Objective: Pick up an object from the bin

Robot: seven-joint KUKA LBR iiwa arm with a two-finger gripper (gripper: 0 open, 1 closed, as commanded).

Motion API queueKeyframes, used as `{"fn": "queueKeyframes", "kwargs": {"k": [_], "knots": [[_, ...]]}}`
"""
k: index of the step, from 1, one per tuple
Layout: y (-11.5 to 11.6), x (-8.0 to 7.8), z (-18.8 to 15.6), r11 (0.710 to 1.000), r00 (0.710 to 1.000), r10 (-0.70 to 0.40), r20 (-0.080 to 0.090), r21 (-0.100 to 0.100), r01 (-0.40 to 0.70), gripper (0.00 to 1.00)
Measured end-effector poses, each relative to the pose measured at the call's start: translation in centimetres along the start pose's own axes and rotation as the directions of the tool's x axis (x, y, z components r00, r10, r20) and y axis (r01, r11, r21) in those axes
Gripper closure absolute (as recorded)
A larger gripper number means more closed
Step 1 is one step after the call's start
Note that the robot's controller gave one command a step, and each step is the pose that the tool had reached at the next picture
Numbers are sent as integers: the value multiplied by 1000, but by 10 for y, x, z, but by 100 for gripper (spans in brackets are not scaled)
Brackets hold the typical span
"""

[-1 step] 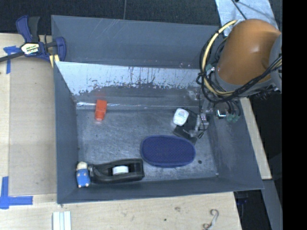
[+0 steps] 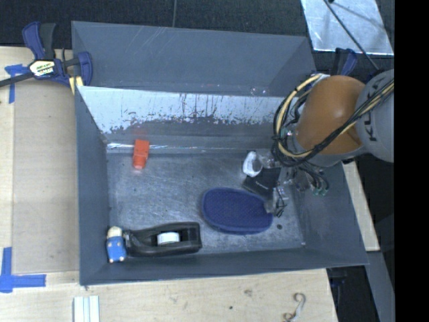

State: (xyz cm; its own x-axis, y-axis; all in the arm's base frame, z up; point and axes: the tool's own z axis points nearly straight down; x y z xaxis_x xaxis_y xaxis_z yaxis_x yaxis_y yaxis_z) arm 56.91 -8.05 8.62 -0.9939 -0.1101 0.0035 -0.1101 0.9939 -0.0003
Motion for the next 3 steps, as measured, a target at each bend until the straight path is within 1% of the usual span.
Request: {"fn": "queueKeyframes", "kwargs": {"k": [1, 2, 3], "knots": [[1, -2, -4, 1000, 1000, -2, 7, 1, 2, 100], [1, -2, -5, 1000, 1000, -3, 8, 1, 3, 0], [-42, -7, 16, 971, 971, 237, 9, 0, -237, 0]]}}
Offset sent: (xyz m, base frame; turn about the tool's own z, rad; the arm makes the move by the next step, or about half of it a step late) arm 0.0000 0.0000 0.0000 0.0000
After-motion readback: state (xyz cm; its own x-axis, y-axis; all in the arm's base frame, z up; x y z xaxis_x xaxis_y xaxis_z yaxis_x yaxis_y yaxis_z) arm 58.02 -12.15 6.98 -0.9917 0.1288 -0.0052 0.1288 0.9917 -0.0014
